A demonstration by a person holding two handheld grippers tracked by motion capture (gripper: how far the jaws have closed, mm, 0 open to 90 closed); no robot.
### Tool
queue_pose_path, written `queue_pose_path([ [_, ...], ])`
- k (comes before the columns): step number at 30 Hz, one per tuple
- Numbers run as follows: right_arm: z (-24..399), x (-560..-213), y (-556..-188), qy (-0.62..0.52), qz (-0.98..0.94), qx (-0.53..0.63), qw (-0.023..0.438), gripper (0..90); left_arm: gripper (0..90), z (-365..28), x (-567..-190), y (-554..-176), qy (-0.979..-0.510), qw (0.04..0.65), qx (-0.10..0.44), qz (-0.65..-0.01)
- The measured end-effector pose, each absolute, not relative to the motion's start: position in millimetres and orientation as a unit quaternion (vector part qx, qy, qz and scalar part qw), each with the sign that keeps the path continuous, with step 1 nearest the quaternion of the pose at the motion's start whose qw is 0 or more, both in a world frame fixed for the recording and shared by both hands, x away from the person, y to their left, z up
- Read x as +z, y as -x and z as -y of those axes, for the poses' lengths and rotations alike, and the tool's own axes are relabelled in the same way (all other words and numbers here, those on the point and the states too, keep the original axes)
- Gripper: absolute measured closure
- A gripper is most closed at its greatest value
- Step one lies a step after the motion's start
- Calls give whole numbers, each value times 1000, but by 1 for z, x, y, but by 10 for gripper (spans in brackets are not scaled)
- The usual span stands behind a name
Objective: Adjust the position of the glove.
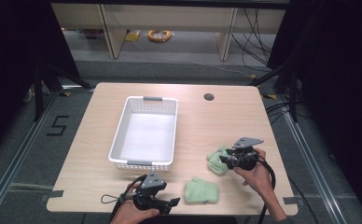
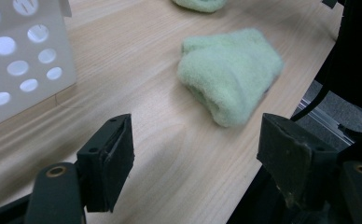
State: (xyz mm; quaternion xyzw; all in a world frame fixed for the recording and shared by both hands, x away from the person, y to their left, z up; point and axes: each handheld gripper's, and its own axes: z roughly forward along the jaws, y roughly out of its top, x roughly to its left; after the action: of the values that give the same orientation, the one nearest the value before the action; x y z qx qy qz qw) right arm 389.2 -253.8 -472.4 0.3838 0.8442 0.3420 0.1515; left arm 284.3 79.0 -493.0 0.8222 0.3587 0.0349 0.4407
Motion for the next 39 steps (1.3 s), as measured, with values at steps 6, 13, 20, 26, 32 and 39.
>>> queue_pose_path([
  [6,252,-478,-395,-384,-848,337,143,591,258,-80,-495,-282,-823,437,34,-361],
  [13,248,-489,-403,-383,-854,326,132,615,255,-78,-496,-283,-825,436,37,-357],
  [20,248,-493,-402,-407,-844,328,114,641,256,-80,-498,-284,-833,424,42,-353],
  [26,248,-495,-403,-404,-846,326,118,717,264,-78,-499,-284,-826,434,36,-358],
  [32,248,-498,-405,-390,-848,335,129,861,269,-78,-500,-284,-830,429,37,-355],
  [39,250,-486,-400,-384,-845,345,137,885,273,-81,-497,-285,-834,426,40,-349],
])
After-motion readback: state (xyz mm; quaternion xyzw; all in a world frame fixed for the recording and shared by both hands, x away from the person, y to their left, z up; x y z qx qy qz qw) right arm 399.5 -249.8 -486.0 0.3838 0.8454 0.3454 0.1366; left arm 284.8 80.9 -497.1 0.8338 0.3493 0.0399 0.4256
